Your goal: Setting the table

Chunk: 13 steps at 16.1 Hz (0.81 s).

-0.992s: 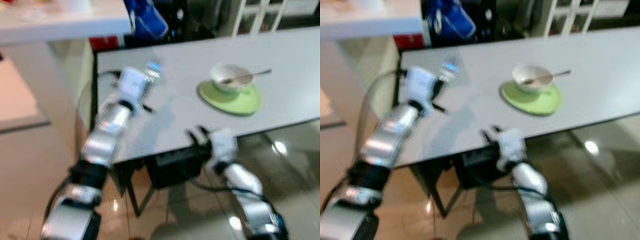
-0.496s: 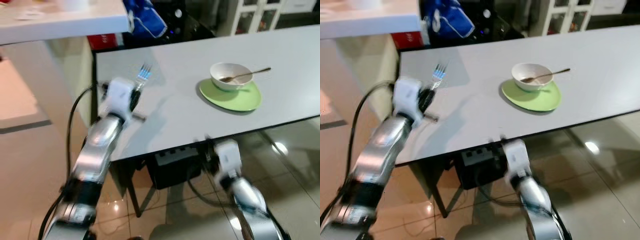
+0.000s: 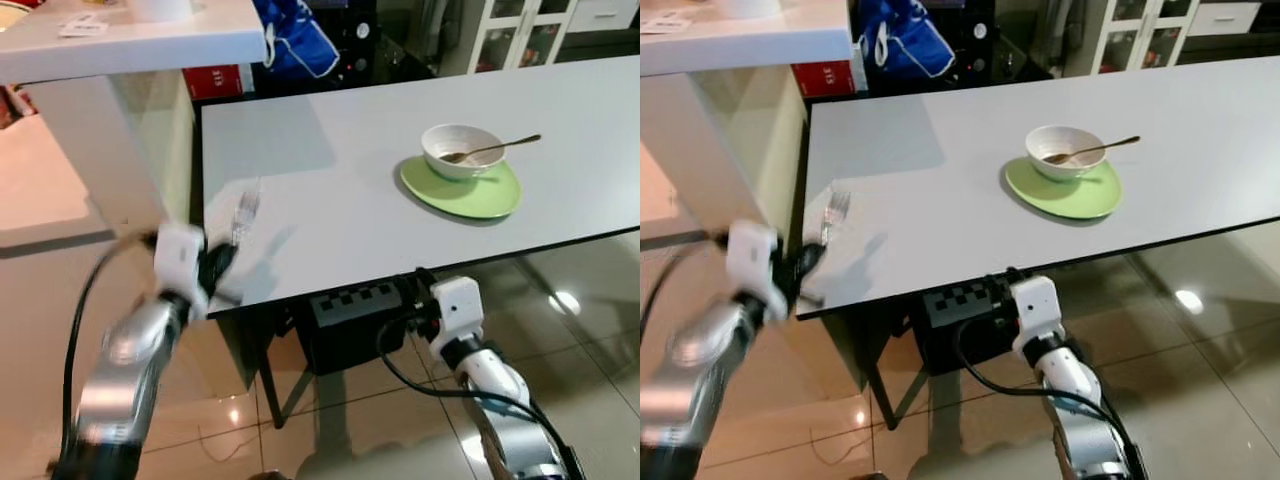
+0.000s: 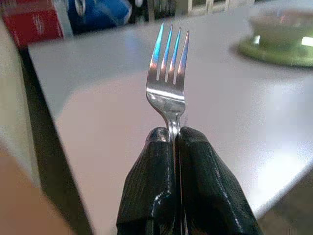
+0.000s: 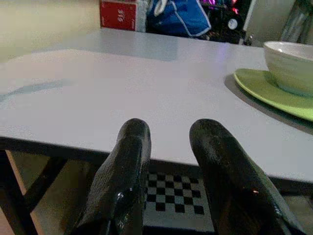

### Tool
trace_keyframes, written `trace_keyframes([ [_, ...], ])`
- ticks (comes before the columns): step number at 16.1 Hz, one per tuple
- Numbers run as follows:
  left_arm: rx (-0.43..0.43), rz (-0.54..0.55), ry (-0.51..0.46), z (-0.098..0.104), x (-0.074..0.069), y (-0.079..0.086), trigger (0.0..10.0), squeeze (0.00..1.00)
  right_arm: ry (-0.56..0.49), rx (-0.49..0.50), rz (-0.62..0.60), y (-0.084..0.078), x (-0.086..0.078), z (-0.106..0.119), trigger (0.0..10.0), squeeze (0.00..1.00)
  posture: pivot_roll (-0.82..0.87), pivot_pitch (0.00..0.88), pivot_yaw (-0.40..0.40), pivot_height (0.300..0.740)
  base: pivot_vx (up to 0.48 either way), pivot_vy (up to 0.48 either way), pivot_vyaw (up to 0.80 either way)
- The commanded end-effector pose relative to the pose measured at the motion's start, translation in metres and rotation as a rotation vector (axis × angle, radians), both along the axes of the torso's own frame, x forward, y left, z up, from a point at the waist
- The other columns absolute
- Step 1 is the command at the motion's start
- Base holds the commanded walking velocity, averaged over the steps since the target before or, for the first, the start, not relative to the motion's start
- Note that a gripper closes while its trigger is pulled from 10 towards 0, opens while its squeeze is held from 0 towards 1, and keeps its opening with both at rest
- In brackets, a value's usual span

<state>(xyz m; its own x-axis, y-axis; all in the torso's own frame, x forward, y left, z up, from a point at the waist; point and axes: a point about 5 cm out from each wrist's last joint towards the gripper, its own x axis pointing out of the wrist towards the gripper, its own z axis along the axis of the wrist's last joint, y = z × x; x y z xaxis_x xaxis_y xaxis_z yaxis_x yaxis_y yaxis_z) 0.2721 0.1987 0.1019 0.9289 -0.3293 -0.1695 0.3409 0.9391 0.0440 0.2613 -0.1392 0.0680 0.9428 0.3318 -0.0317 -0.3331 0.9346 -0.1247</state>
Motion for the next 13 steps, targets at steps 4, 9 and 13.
trace_keyframes([
  [4, 0.0, 0.024, 0.116, -0.039, -0.029, 0.009, 10.0, 0.0, -0.008, -0.004, 0.002, 0.0, 0.003, 0.0, 10.0, 0.0, 0.09, 0.0, 0.06, 0.74, 0.0, 0.0, 0.0],
  [9, -0.051, 0.023, 0.055, -0.028, -0.021, -0.007, 10.0, 0.0, -0.001, -0.003, -0.01, -0.001, 0.001, -0.004, 10.0, 0.0, 0.07, 0.0, 0.063, 0.74, 0.0, 0.0, 0.0],
  [13, -0.044, -0.001, 0.033, -0.022, -0.015, -0.013, 10.0, 0.0, -0.006, 0.006, -0.015, 0.001, -0.001, -0.004, 10.0, 0.0, 0.06, 0.0, 0.07, 0.74, 0.0, 0.0, 0.0],
])
